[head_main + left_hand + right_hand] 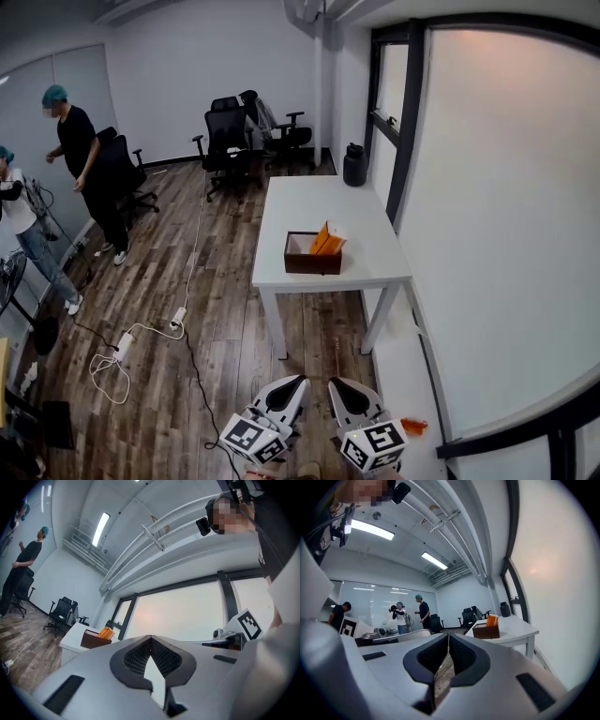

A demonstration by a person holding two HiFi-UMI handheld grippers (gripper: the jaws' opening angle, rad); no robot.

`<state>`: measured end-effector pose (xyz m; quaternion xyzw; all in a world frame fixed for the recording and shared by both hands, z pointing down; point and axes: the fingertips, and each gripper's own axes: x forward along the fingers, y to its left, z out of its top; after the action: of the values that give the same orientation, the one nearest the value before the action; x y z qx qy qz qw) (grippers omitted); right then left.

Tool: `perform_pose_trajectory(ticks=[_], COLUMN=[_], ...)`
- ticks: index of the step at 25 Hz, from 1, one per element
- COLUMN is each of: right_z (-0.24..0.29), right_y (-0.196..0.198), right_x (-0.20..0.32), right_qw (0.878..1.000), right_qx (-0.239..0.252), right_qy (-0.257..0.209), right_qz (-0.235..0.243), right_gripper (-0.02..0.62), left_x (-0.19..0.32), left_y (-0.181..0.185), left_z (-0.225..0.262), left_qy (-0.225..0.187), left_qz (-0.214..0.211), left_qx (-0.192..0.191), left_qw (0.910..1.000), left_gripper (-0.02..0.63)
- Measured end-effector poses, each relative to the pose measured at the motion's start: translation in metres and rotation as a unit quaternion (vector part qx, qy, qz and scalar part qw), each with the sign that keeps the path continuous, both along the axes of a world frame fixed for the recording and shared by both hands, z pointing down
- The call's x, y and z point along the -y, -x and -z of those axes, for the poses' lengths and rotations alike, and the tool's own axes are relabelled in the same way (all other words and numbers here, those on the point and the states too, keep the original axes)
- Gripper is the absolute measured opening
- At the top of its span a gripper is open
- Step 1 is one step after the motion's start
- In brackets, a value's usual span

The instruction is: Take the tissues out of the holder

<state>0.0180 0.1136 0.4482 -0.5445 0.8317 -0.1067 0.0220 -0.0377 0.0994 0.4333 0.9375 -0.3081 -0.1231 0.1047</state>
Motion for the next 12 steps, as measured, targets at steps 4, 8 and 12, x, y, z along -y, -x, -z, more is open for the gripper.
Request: perform_pose_trajectory(ticks=[4,8,12], right_z=[-0.001,0.0,-0.001], right_y=[0.0,-0.001,0.001], right_x=[0.02,0.035,0.04], right_qw=[1.0,1.0,1.0], right_qx=[0.004,0.008,0.011], right_qy=[0.0,-0.002,0.004], right_qz=[-0.008,-0.014,-0.017], right_gripper=[0.008,0.008,0.008], left_x=[0.022,0.038,0.042], left_y=[0.003,0.004,0.005], left_z=[0.0,0.001,0.001], left_qy=[0.007,0.005,0.009], left_qz=[0.0,-0.002,-0.006], left_qx=[0.001,-0.002,-0.003], left_qw=[1.0,1.0,0.9999], left_gripper=[0.005,0.005,0.005])
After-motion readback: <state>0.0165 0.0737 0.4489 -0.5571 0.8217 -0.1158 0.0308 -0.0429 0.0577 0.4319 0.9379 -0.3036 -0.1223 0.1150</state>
